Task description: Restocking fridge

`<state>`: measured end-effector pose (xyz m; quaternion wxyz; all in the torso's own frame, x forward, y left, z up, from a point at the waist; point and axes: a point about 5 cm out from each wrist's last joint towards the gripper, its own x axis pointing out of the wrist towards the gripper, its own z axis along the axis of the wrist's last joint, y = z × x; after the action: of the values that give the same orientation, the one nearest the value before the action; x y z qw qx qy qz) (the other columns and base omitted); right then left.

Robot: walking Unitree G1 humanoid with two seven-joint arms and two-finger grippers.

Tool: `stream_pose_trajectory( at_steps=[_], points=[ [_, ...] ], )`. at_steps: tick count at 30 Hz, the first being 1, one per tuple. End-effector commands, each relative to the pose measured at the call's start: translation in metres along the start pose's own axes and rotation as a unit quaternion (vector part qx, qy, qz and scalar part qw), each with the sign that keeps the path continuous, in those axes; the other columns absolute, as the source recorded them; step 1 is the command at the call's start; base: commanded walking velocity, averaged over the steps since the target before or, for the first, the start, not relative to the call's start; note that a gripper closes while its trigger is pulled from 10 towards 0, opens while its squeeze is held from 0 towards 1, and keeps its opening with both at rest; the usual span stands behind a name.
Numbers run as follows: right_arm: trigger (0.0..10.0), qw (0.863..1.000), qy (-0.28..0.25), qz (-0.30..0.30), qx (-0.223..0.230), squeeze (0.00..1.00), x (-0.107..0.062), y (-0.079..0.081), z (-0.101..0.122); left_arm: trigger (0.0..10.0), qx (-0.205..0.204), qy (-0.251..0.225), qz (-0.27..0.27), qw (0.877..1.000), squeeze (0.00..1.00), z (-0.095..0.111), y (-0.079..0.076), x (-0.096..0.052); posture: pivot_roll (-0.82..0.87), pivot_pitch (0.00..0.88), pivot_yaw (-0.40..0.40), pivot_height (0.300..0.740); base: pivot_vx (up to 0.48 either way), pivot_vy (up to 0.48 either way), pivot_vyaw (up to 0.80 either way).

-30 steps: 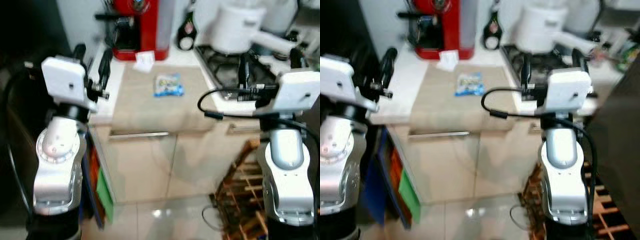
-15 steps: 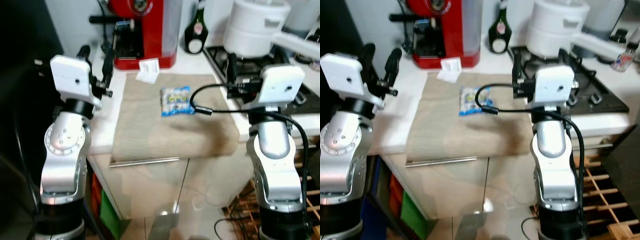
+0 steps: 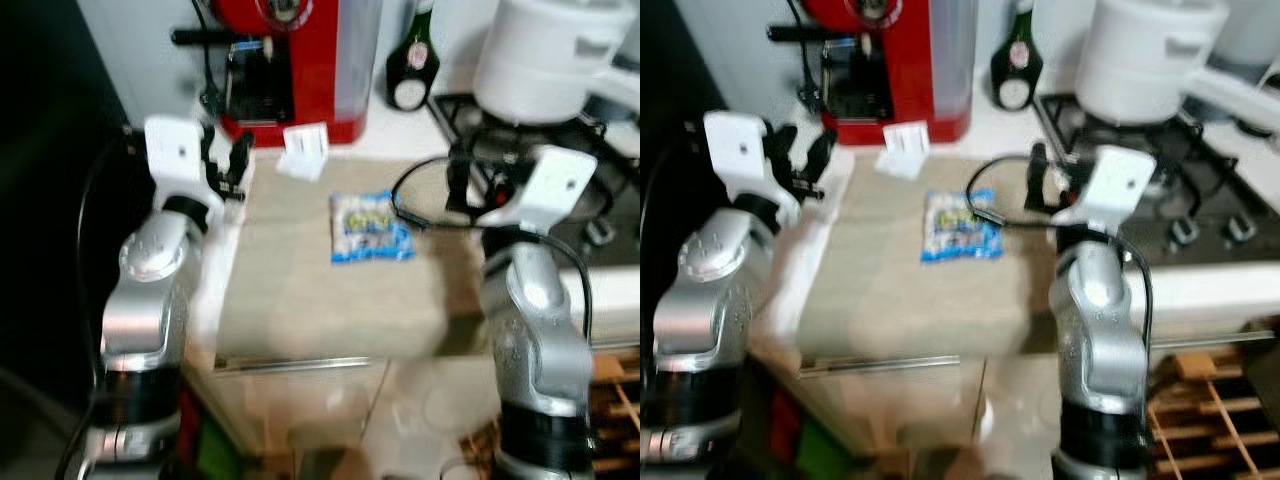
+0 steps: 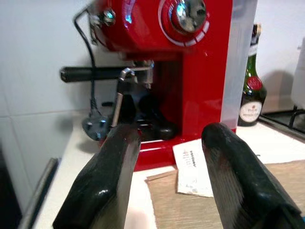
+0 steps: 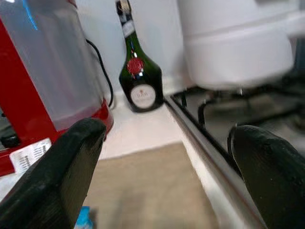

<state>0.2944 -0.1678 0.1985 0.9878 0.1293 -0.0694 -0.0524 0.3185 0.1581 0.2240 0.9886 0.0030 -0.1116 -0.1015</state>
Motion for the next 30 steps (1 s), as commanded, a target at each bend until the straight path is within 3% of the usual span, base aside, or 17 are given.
stream_pose_trajectory(
  at_steps=[1,6,17,24,25,26,30],
  points=[
    [10.0,1.0,0.018,0.004,0.023,0.0,-0.008,0.002,-0.001,10.0,-0.003,0.004,-0.001,1.0,0.0,0.002,0.002,-0.002,-0.12,0.036,0.046,0.74,0.0,0.0,0.0],
    [10.0,0.997,0.063,0.025,0.045,0.0,-0.021,0.006,-0.006,10.0,-0.01,0.022,-0.005,1.0,0.0,-0.003,0.003,-0.006,-0.12,0.045,0.05,0.74,0.0,0.0,0.0],
    [10.0,0.983,0.144,0.068,0.093,0.0,-0.029,0.018,-0.018,10.0,-0.029,0.039,-0.024,0.999,0.0,-0.007,-0.001,-0.008,-0.12,0.065,0.062,0.74,0.0,0.0,0.0],
    [10.0,0.976,0.17,0.082,0.105,0.0,-0.029,0.025,-0.022,10.0,-0.055,0.054,-0.128,0.989,0.0,-0.009,-0.026,-0.001,-0.11,0.073,0.058,0.74,0.0,0.0,0.0],
    [10.0,0.978,0.166,0.079,0.103,0.0,-0.029,0.024,-0.022,10.0,-0.055,0.059,-0.151,0.985,0.0,-0.012,-0.032,0.001,-0.12,0.076,0.06,0.74,0.0,0.0,0.0],
    [10.0,0.985,0.139,0.069,0.072,0.0,-0.027,0.022,-0.016,10.0,-0.063,0.077,-0.207,0.973,0.0,-0.021,-0.046,0.003,-0.12,0.083,0.067,0.74,0.0,0.0,0.0],
    [10.0,0.989,0.121,0.058,0.064,0.0,-0.027,0.019,-0.01,10.0,-0.071,0.081,-0.246,0.963,0.0,-0.025,-0.057,0.007,-0.13,0.088,0.078,0.74,0.0,0.0,0.0]
  ],
)
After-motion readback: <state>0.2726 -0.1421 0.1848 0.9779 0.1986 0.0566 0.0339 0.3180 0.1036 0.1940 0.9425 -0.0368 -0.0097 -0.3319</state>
